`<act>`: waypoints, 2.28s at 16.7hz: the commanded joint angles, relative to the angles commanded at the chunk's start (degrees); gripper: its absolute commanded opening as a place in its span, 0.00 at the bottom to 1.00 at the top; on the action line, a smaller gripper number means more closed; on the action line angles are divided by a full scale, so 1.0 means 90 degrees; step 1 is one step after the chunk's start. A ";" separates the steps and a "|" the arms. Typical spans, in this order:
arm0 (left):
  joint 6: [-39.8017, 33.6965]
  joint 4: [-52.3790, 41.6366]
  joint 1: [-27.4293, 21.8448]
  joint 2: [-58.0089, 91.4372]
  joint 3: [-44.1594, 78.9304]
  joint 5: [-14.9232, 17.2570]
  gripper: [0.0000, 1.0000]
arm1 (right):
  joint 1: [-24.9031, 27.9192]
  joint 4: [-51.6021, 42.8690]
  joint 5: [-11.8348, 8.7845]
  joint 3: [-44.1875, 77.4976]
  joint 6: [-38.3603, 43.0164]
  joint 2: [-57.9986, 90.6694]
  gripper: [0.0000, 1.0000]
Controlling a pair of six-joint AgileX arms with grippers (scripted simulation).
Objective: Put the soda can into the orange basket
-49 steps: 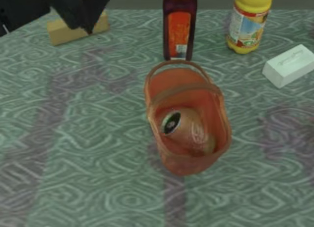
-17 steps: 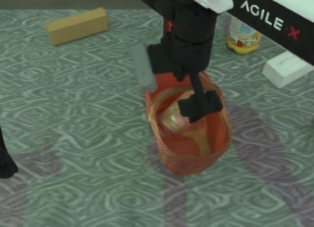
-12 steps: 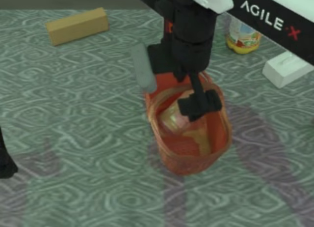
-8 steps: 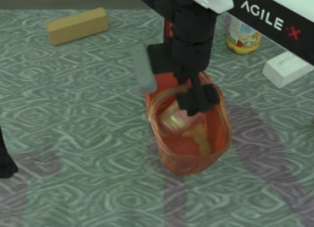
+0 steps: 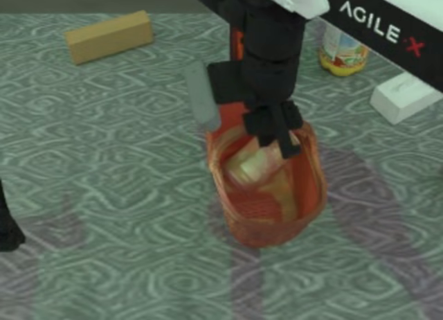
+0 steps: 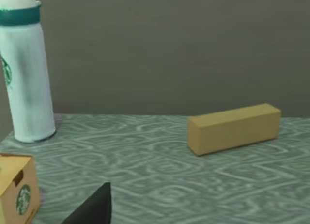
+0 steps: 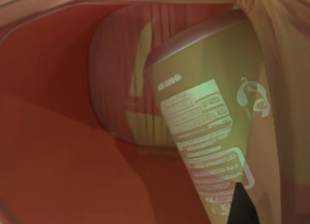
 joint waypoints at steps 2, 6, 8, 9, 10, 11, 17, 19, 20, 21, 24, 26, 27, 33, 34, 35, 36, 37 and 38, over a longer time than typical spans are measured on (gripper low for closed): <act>0.0000 0.0000 0.0000 0.0000 0.0000 0.0000 1.00 | 0.0000 0.0000 0.0000 0.0000 0.0000 0.0000 0.00; 0.0000 0.0000 0.0000 0.0000 0.0000 0.0000 1.00 | 0.0000 0.0000 0.0000 0.0000 0.0000 0.0000 0.00; 0.0000 0.0000 0.0000 0.0000 0.0000 0.0000 1.00 | 0.0000 0.0000 0.0000 0.0000 0.0000 0.0000 0.00; 0.0000 0.0000 0.0000 0.0000 0.0000 0.0000 1.00 | 0.0000 0.0000 0.0000 0.0000 0.0000 0.0000 0.00; 0.0000 0.0000 0.0000 0.0000 0.0000 0.0000 1.00 | 0.0000 0.0000 0.0000 0.0000 0.0000 0.0000 0.00; 0.0000 0.0000 0.0000 0.0000 0.0000 0.0000 1.00 | 0.0000 0.0000 0.0000 0.0000 0.0000 0.0000 0.00; 0.0000 0.0000 0.0000 0.0000 0.0000 0.0000 1.00 | 0.0000 0.0000 0.0000 0.0000 0.0000 0.0000 0.00; 0.0000 0.0000 0.0000 0.0000 0.0000 0.0000 1.00 | 0.0000 0.0000 0.0000 0.0000 0.0000 0.0000 0.00; 0.0000 0.0000 0.0000 0.0000 0.0000 0.0000 1.00 | 0.0000 0.0000 0.0000 0.0000 0.0000 0.0000 0.00; 0.0000 0.0000 0.0000 0.0000 0.0000 0.0000 1.00 | 0.0000 0.0000 0.0000 0.0000 0.0000 0.0000 0.00; 0.0000 0.0000 0.0000 0.0000 0.0000 0.0000 1.00 | 0.0000 0.0000 0.0000 0.0000 0.0000 0.0000 0.00; 0.0000 0.0000 0.0000 0.0000 0.0000 0.0000 1.00 | 0.0000 0.0000 0.0000 0.0000 0.0000 0.0000 0.00; 0.0000 0.0000 0.0000 0.0000 0.0000 0.0000 1.00 | 0.0000 0.0000 0.0000 0.0000 0.0000 0.0000 0.00; 0.0000 0.0000 0.0000 0.0000 0.0000 0.0000 1.00 | -0.0037 -0.0262 -0.0001 0.0274 -0.0046 0.0062 0.00; 0.0000 0.0000 0.0000 0.0000 0.0000 0.0000 1.00 | -0.0063 -0.0466 -0.0001 0.0498 -0.0073 0.0093 0.00; 0.0000 0.0000 0.0000 0.0000 0.0000 0.0000 1.00 | -0.0086 -0.0689 0.0000 0.0775 -0.0109 0.0123 0.00; 0.0000 0.0000 0.0000 0.0000 0.0000 0.0000 1.00 | -0.0107 -0.0916 0.0001 0.1063 -0.0149 0.0149 0.00; 0.0000 0.0000 0.0000 0.0000 0.0000 0.0000 1.00 | -0.0130 -0.1132 0.0002 0.1308 -0.0184 0.0168 0.00; 0.0000 0.0000 0.0000 0.0000 0.0000 0.0000 1.00 | -0.0152 -0.1307 0.0003 0.1488 -0.0210 0.0181 0.00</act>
